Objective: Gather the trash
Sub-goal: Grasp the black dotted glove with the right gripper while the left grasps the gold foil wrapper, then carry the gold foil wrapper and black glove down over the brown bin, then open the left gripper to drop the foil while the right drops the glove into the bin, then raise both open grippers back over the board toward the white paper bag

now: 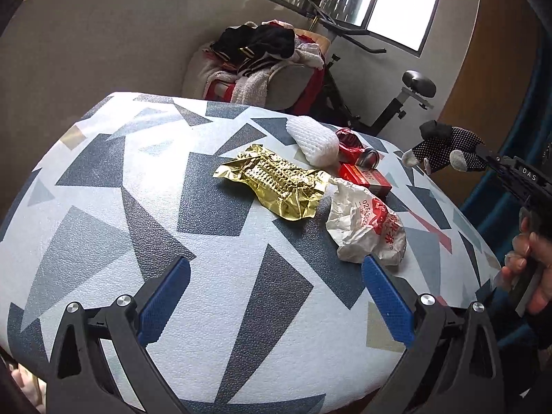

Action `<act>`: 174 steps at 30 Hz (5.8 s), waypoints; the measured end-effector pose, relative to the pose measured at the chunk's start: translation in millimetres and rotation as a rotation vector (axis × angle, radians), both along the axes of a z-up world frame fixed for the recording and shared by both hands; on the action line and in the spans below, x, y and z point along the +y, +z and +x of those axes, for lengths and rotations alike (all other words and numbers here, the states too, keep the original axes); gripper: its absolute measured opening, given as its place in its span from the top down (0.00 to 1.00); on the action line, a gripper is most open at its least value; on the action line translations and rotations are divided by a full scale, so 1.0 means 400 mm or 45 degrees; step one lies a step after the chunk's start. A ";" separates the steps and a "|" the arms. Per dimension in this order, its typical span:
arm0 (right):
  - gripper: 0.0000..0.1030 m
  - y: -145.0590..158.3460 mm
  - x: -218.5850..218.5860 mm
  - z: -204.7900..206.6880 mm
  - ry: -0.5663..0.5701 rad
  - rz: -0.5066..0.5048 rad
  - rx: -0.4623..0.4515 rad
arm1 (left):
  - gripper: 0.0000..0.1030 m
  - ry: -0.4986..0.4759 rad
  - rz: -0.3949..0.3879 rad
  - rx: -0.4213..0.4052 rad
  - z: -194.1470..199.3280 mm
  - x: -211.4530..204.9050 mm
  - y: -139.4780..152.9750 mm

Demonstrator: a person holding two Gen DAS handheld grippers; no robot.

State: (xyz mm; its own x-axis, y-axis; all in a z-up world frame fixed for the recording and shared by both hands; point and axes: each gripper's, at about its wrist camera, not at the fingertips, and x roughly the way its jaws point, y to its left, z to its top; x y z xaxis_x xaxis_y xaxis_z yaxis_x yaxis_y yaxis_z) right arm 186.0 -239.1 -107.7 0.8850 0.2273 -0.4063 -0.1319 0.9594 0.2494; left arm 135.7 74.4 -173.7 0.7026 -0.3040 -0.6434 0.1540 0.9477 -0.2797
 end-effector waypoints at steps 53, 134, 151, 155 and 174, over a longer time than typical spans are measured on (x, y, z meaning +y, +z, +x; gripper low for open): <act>0.88 -0.063 0.009 -0.231 0.055 0.017 0.046 | 0.63 -0.088 0.157 -0.002 -0.019 -0.069 0.105; 0.06 -0.344 0.268 -0.475 0.393 -0.282 0.457 | 0.10 -0.106 0.258 -0.096 -0.429 -0.032 -0.010; 0.06 -0.265 0.165 -0.399 0.278 -0.194 0.360 | 0.10 -0.059 0.213 -0.128 -0.373 -0.008 0.032; 0.06 -0.241 0.125 -0.361 0.250 -0.156 0.331 | 0.10 -0.067 0.196 -0.132 -0.331 -0.015 0.051; 0.06 -0.252 0.013 -0.217 0.118 -0.098 0.304 | 0.09 -0.315 0.018 0.063 0.062 -0.254 0.005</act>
